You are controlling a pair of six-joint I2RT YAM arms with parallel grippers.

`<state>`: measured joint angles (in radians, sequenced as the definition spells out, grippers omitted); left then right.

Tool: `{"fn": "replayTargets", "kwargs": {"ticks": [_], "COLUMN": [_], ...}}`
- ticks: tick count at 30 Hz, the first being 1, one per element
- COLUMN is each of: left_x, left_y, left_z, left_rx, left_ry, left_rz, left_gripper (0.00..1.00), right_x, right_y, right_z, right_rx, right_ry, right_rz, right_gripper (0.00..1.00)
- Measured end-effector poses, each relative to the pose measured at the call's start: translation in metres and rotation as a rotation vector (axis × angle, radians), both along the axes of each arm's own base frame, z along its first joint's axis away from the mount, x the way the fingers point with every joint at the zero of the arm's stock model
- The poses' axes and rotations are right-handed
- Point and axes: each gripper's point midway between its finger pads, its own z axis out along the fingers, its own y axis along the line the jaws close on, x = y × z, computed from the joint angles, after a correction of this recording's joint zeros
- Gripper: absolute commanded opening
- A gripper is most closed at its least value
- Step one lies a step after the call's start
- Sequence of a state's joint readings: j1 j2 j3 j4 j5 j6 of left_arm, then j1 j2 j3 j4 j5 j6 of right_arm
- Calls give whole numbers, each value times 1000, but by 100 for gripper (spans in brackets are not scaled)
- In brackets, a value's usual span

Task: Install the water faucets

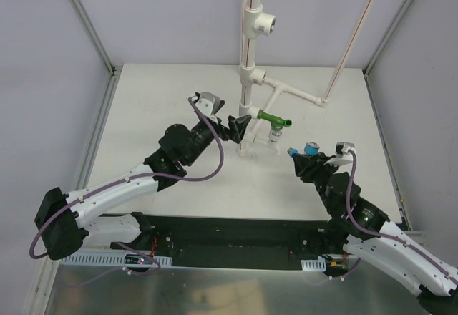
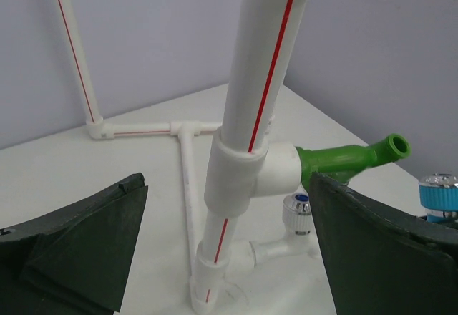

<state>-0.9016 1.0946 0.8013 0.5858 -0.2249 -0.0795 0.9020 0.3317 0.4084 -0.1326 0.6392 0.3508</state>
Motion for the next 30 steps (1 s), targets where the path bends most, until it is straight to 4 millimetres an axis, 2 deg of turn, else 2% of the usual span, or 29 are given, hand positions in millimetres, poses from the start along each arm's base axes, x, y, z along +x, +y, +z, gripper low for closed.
{"fn": "replayTargets", "kwargs": {"ticks": [5,10,14,21,23,28,30], "left_x": [19,31,42,61,66,77,81], "left_y": [-19,-32,-41,-50,-53,-55,-54], "left_z": [13,36,49,38,34,35,39], "left_rx": [20,16,9,23,27,22,13], "left_ry": [-93,-173,-222,-218,-214,-209,-209], "left_rz": [9,23,39,75,79,100,110], "left_gripper": [99,99,91,83,76,45,29], "right_x": [-4,-6,-8,-11,-11,-13,-14], "right_y": [-3,-5,-4,-4,-4,-5,-7], "right_z": [-1,1,2,10,14,27,34], "right_rx": [5,16,17,23,26,21,19], "right_ry": [12,18,26,23,17,-8,-16], "right_rz": [4,4,12,25,31,44,47], "right_gripper": [0,0,0,0,0,0,0]}}
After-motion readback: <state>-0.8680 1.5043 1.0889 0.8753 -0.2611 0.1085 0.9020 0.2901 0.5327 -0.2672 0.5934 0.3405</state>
